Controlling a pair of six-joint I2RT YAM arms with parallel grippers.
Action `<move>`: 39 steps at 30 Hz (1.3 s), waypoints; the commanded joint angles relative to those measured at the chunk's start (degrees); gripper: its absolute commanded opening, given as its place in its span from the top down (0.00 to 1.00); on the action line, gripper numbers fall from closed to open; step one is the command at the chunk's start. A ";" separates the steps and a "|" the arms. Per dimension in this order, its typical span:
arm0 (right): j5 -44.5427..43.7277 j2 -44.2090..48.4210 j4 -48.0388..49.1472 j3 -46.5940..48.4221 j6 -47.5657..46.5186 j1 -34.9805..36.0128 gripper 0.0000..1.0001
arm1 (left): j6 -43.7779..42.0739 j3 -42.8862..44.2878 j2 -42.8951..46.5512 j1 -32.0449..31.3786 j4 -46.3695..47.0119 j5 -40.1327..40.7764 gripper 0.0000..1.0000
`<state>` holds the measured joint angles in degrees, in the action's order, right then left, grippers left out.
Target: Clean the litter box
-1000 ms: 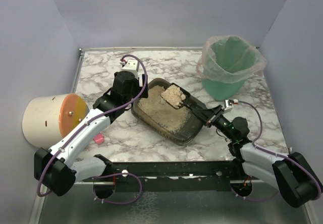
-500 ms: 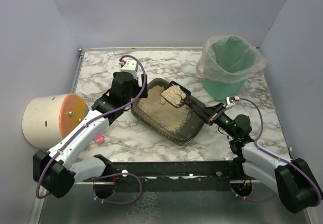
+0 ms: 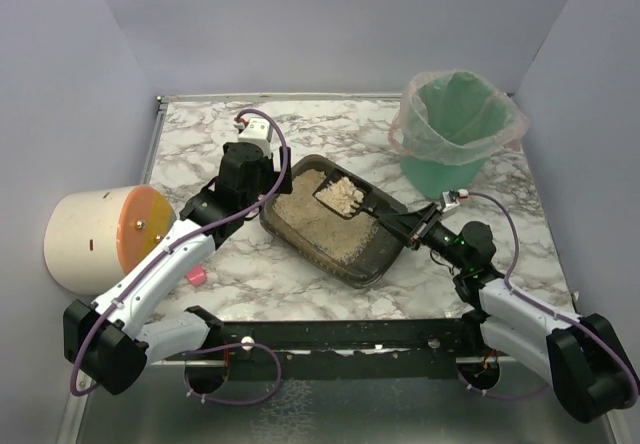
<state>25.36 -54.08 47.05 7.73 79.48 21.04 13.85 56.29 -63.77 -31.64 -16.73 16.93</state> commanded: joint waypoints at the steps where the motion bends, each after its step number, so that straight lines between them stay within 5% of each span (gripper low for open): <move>1: 1.07 -1.06 3.67 1.25 1.31 1.13 0.99 | -0.05 -0.44 0.95 -0.18 1.13 -1.13 0.11; 3: 4.11 -2.85 5.54 3.43 0.97 2.19 0.99 | -0.13 -0.74 0.94 -0.18 1.19 -0.65 0.11; 6: -0.06 1.54 -5.69 3.45 0.09 -1.69 0.99 | -0.31 -0.36 0.90 -0.18 1.00 -0.95 0.11; 10: 4.85 -0.94 1.42 4.10 0.68 -0.10 0.99 | -0.31 -0.87 1.29 -0.18 1.26 -0.52 0.10; 12: 2.32 2.15 -8.41 4.30 -1.47 -3.15 0.99 | -0.31 -0.52 1.12 -0.18 1.18 -0.91 0.10; 16: 6.25 -1.24 4.29 3.13 2.24 -1.41 0.99 | -0.22 -0.86 1.35 -0.18 1.26 -0.98 0.10; 19: 3.07 1.02 -3.57 2.72 1.80 -3.67 0.99 | -0.12 -0.45 1.15 -0.18 1.14 -1.48 0.10; 23: 6.09 -0.80 3.63 3.04 2.72 -1.20 0.99 | -0.11 -0.86 1.33 -0.18 1.11 -0.90 0.10; 25: 3.33 2.19 -7.23 3.89 -0.01 -4.04 0.99 | -0.06 -0.55 1.35 -0.18 1.00 -1.12 0.10; 29: 7.82 -1.14 2.25 4.34 1.73 -1.93 0.99 | 0.03 -0.89 1.54 -0.17 1.10 -0.96 0.10; 32: 4.23 1.70 -12.40 6.46 -3.13 -4.92 0.99 | -0.07 -0.47 1.40 -0.18 0.91 -1.29 0.10; 36: 7.19 -3.03 1.96 5.28 1.16 -0.28 0.99 | 0.04 -0.98 1.50 -0.18 1.04 -1.36 0.10; 39: 3.24 -0.64 -8.82 5.72 -0.98 -2.95 0.99 | 0.04 -0.37 1.11 -0.18 0.83 -1.73 0.10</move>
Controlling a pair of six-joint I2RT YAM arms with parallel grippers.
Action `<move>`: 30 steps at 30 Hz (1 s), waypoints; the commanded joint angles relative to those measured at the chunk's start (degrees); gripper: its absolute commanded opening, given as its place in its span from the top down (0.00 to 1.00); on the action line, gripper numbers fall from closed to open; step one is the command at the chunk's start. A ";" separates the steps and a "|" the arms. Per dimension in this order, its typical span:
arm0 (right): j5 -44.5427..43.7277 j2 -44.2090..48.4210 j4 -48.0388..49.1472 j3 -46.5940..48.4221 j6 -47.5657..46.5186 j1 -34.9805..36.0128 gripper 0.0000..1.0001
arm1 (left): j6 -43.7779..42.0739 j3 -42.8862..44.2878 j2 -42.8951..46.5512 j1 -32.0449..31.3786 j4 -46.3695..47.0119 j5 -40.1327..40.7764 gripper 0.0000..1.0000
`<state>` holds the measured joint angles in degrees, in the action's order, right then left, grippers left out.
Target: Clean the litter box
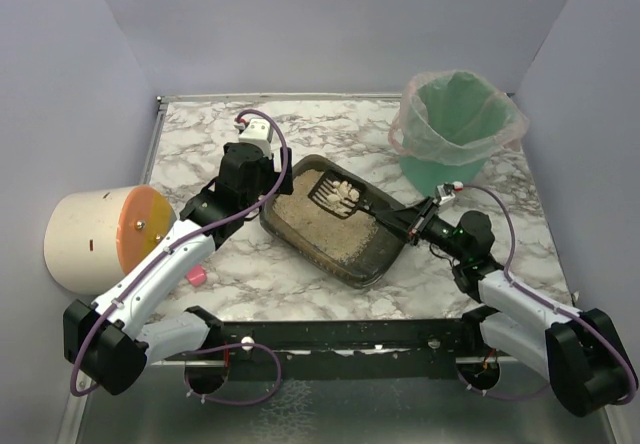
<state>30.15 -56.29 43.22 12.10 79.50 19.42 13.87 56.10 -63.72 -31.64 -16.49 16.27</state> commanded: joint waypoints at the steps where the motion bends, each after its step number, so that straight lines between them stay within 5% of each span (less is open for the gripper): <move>1: -2.07 2.07 -2.57 0.13 0.32 -1.50 0.99 | 0.02 -0.04 1.07 -0.18 0.65 -1.35 0.10; 4: 1.97 -0.68 4.14 0.95 0.73 0.34 0.99 | 0.02 -0.70 1.22 -0.18 0.63 -0.84 0.10; 7: -2.40 2.49 -7.19 1.59 -1.80 -1.88 0.99 | 0.02 -0.13 1.06 -0.18 0.54 -1.36 0.10; 11: 1.99 -0.50 3.39 1.23 0.17 -0.37 0.99 | 0.03 -0.58 1.29 -0.17 0.56 -0.95 0.10; 13: -1.40 1.97 -7.20 2.23 -2.53 -2.25 0.99 | 0.02 -0.19 1.16 -0.18 0.46 -1.21 0.10; 17: 1.22 -1.50 4.34 1.66 0.57 0.73 0.99 | 0.11 -0.59 1.30 -0.18 0.71 -1.24 0.10; 21: -2.91 1.47 -8.12 2.54 -2.91 -2.07 0.99 | 0.17 -0.03 0.87 -0.18 0.54 -1.79 0.10; 24: 0.98 -2.38 3.93 1.60 0.00 0.61 0.99 | 0.12 -0.59 1.14 -0.18 0.54 -1.11 0.10; 30: -1.78 3.05 -5.81 3.84 -2.92 -0.14 0.99 | 0.11 -0.39 1.02 -0.18 0.59 -1.24 0.09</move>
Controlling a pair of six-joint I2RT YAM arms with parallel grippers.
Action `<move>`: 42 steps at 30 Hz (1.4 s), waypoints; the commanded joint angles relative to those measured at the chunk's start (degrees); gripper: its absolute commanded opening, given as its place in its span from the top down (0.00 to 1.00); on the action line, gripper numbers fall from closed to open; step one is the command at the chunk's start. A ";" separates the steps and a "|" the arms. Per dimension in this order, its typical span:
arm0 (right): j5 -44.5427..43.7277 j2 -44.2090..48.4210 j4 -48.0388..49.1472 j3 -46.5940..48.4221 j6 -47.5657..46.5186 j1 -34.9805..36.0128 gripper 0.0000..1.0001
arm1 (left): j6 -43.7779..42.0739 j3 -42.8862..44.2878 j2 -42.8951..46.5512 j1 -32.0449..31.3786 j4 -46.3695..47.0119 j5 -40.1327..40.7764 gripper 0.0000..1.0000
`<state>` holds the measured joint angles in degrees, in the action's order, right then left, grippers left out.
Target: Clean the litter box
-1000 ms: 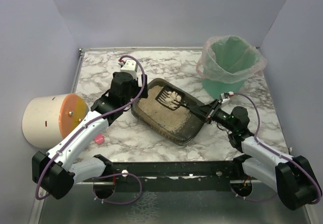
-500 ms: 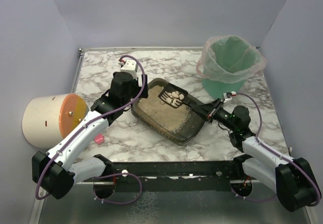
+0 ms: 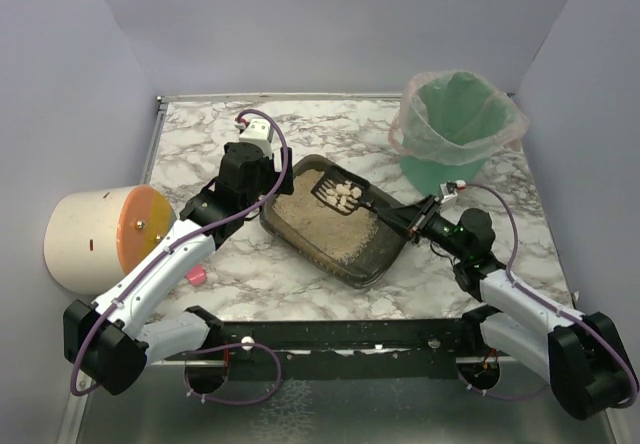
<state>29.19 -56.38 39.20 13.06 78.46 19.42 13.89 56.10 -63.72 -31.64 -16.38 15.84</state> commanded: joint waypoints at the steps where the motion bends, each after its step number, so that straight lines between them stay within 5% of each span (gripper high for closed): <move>1: -1.14 3.80 -3.42 4.33 -2.44 -0.24 0.99 | 0.08 -0.45 1.03 -0.18 0.47 -0.74 0.09; 10: -6.76 7.38 -17.40 15.41 -7.22 -0.26 0.99 | 0.25 -0.22 0.70 -0.17 0.48 -1.48 0.09; 20: -18.51 7.33 -19.27 21.91 -8.26 -0.26 0.99 | 0.23 -0.46 1.69 -0.18 0.39 -1.07 0.09; 30: -36.21 7.55 -35.31 33.08 -14.98 -0.26 0.99 | 0.78 -0.55 1.99 -0.18 0.39 -2.22 0.09; 42: -56.37 10.96 -42.36 39.34 -26.33 -0.26 0.99 | 0.93 -0.63 2.12 -0.18 0.39 -2.56 0.09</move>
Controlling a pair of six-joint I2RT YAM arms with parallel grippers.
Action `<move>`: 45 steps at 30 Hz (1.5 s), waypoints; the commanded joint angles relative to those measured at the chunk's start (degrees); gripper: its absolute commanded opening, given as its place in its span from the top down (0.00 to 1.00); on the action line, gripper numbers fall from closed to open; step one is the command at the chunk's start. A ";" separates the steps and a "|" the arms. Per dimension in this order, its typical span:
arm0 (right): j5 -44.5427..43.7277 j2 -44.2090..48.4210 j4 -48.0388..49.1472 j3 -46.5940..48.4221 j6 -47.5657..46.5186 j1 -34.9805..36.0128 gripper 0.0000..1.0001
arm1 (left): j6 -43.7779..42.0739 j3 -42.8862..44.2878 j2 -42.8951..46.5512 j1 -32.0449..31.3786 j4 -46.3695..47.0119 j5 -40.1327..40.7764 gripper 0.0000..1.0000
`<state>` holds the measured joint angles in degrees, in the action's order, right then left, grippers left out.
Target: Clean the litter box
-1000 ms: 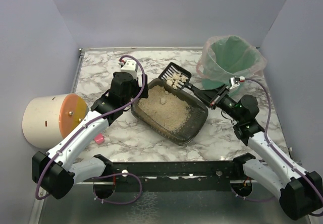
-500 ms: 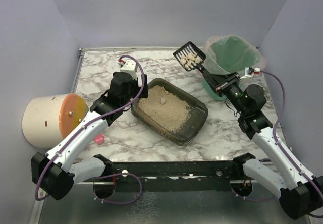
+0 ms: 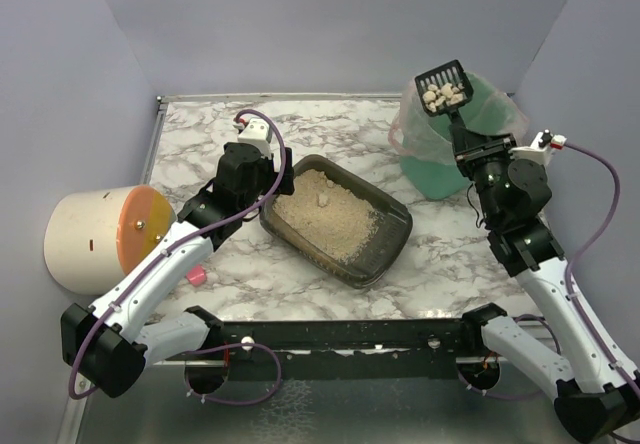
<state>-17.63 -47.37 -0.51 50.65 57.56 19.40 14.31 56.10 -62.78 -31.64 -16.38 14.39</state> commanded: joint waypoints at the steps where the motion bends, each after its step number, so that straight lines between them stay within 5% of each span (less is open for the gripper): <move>1: -10.74 2.21 -2.84 1.81 -6.46 -0.24 0.99 | 0.49 -0.59 1.20 -0.18 0.39 -1.12 0.09; 13: -23.01 1.22 -2.45 2.87 -30.01 -0.23 0.99 | 0.72 -0.61 0.91 -0.19 0.39 -1.56 0.09; 25: -19.88 -7.61 5.78 4.90 -57.73 -0.23 0.99 | 1.08 -0.64 1.61 -0.58 0.56 -2.12 0.09; 36: -15.63 -15.95 -1.81 13.39 -79.04 0.01 0.99 | 0.75 -0.64 3.47 -2.90 0.56 -1.04 0.09; 45: -18.73 -21.67 -12.03 23.26 -87.25 2.50 0.99 | 0.72 -0.64 4.60 -5.50 0.47 -0.68 0.09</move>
<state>-34.87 -67.77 -6.52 68.58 -24.01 20.58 14.79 55.79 -59.55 -35.99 -16.36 13.45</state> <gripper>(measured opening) 0.196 0.908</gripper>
